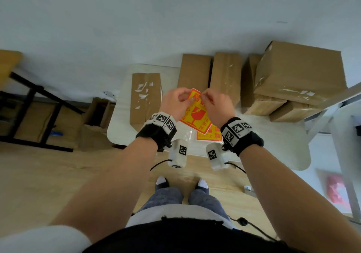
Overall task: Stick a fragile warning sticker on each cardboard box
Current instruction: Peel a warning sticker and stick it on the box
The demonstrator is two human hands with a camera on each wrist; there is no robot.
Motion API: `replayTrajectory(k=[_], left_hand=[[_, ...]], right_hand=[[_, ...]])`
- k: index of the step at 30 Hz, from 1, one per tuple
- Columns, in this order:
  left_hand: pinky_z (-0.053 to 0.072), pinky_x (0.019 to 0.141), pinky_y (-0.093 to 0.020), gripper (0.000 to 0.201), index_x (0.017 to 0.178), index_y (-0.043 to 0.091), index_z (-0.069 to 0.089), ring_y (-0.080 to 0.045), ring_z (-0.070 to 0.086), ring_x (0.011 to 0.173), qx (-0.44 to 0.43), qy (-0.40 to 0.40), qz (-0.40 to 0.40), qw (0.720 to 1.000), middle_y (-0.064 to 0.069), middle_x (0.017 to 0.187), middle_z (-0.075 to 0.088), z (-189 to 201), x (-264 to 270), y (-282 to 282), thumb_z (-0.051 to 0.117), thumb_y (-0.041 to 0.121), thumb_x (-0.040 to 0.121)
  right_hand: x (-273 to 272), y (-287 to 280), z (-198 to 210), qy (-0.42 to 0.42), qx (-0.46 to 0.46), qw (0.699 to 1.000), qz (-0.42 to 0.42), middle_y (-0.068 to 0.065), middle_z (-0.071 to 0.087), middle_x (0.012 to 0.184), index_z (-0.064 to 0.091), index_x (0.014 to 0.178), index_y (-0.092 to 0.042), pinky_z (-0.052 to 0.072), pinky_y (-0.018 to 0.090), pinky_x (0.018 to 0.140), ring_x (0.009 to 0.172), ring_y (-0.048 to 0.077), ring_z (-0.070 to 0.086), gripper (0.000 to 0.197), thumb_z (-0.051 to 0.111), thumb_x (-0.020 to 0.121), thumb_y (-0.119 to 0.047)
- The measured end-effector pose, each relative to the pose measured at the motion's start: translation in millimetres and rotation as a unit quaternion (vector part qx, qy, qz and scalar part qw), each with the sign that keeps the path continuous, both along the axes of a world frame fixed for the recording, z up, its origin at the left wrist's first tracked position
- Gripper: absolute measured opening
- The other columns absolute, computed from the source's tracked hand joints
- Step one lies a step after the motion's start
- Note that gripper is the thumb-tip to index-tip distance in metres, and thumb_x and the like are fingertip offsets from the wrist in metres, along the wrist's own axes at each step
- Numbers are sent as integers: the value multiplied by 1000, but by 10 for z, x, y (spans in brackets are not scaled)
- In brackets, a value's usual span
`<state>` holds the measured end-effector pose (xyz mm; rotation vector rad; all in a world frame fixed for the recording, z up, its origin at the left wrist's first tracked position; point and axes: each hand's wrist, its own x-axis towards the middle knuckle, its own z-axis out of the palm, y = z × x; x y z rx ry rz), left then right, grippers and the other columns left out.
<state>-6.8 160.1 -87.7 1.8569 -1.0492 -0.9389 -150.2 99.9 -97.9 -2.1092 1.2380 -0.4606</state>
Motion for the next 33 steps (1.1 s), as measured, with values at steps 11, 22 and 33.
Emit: replayTrajectory(k=[11,22,33], left_hand=[[55,73,-32,14,84,15,60,-15,66,74,9,93,102,990,-5,85,69,46,620,176,74,14,85],[57,86,-49,22,101,13,56,-28,69,93,-11,169,150,974,-10,98,69,30,1198,366,63,-3,88],[62,70,-38,15,108,4,64,-26,73,76,3,245,114,963,-18,95,72,123,1497,458,61,8,94]], right_hand=[[611,120,78,-62,-115,990,-59,1,64,108,64,111,-17,48,42,92,102,21,59,24,65,87,-21],[1275,415,93,-41,-80,990,-109,5,52,129,52,132,-14,42,36,100,117,21,52,48,64,88,-29],[1461,432,-10,-165,108,947,-256,3,74,93,65,109,-17,58,37,80,86,17,71,19,66,90,-18]])
